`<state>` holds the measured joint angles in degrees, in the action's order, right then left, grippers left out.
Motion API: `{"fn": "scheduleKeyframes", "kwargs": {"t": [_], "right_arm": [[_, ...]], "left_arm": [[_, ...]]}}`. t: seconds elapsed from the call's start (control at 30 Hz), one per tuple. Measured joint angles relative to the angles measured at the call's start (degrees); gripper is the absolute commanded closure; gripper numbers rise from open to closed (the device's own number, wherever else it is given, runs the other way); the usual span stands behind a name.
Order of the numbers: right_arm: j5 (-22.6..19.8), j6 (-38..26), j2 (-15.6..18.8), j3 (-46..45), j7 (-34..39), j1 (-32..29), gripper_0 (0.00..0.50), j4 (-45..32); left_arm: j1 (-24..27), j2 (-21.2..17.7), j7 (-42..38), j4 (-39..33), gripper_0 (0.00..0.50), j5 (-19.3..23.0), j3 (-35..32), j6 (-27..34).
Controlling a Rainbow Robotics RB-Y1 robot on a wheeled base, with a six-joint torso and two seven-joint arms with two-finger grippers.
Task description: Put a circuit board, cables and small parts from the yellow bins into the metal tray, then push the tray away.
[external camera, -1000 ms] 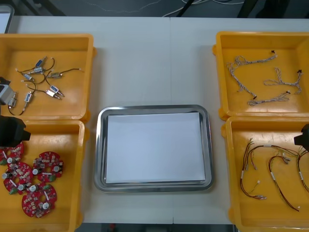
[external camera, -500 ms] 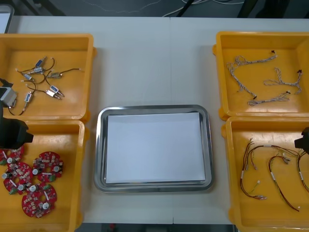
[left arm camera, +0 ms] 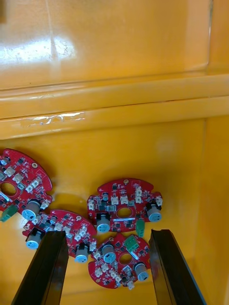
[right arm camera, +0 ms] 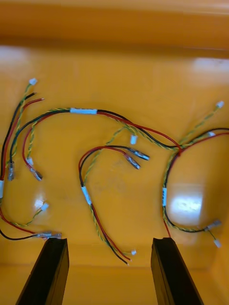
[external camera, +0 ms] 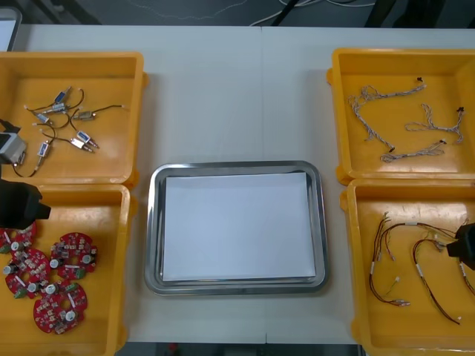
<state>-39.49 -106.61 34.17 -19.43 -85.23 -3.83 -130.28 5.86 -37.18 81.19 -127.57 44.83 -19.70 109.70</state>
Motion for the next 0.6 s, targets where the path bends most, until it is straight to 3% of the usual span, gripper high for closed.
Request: {"fn": "scheduleKeyframes", "kwargs": {"t": [0.23, 0.4, 0.6], "right_arm": [[2.53, 5.16, 0.00, 4.67, -1.20, -1.87, 0.000, 0.01], [3.24, 8.10, -0.05, 5.50, -9.90, -3.23, 0.000, 0.02], [4.65, 10.01, -0.55, 5.50, -11.84, -5.05, 0.000, 0.03]], "left_arm": [[-4.88, -3.40, 0.01, 0.00, 0.000, 2.12, -0.99, -4.43], [-10.92, -5.66, 1.15, -0.01, 0.000, 6.74, -4.10, -10.11], [-17.38, -6.57, 13.07, -0.01, 0.000, 12.17, -9.24, -13.12]]}}
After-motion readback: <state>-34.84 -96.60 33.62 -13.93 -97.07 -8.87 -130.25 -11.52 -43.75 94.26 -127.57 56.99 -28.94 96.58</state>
